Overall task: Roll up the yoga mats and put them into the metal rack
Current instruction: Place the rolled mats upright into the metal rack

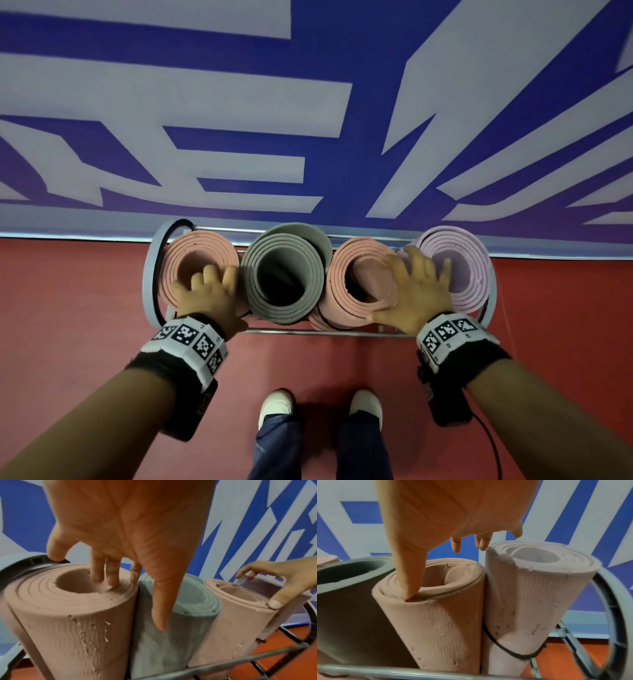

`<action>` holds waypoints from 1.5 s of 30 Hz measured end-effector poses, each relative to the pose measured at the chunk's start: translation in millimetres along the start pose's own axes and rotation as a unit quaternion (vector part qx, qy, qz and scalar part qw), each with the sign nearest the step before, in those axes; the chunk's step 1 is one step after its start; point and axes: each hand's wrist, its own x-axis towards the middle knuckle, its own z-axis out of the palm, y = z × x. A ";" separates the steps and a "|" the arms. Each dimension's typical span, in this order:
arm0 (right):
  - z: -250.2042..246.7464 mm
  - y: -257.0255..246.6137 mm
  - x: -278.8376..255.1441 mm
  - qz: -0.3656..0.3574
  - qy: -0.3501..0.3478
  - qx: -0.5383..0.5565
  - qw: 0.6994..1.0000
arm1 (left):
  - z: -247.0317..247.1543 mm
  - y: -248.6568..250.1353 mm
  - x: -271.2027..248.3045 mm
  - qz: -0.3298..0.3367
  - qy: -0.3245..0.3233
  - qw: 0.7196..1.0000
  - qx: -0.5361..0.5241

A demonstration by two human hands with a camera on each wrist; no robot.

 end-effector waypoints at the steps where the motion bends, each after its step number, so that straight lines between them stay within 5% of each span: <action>1: 0.2 3.2 0.4 0.005 -0.014 0.001 1.000 | 2.1 2.3 -1.5 0.008 0.023 1.000 0.014; 4: 3.8 6.9 -3.2 0.014 -0.013 0.066 0.998 | 6.4 12.8 -4.8 0.076 0.070 0.995 -0.003; 9: 10.8 11.1 -11.0 0.078 -0.002 0.067 0.995 | 6.1 33.4 3.2 0.192 0.016 0.980 -0.047; 17: -4.9 0.6 -12.1 0.087 -0.002 -0.045 0.995 | -8.4 40.4 15.7 0.169 -0.047 0.984 -0.041; 20: -22.7 -27.5 0.2 -0.011 0.083 0.010 0.996 | -9.9 41.3 12.1 0.179 -0.031 0.983 -0.008; 23: -31.5 -62.0 22.6 -0.094 0.072 0.082 0.990 | -4.3 41.4 9.4 0.186 -0.035 0.982 0.017; 33: -13.6 -100.1 62.9 0.006 0.016 0.127 0.992 | 4.1 39.6 9.4 0.149 -0.043 0.988 0.014; 41: -2.0 -80.2 51.4 -0.059 -0.012 0.114 0.992 | -1.3 46.8 17.5 0.136 -0.030 0.990 0.035; 45: -4.4 -37.1 29.4 -0.030 0.066 0.211 0.975 | -4.8 51.0 7.5 0.127 0.012 0.990 0.053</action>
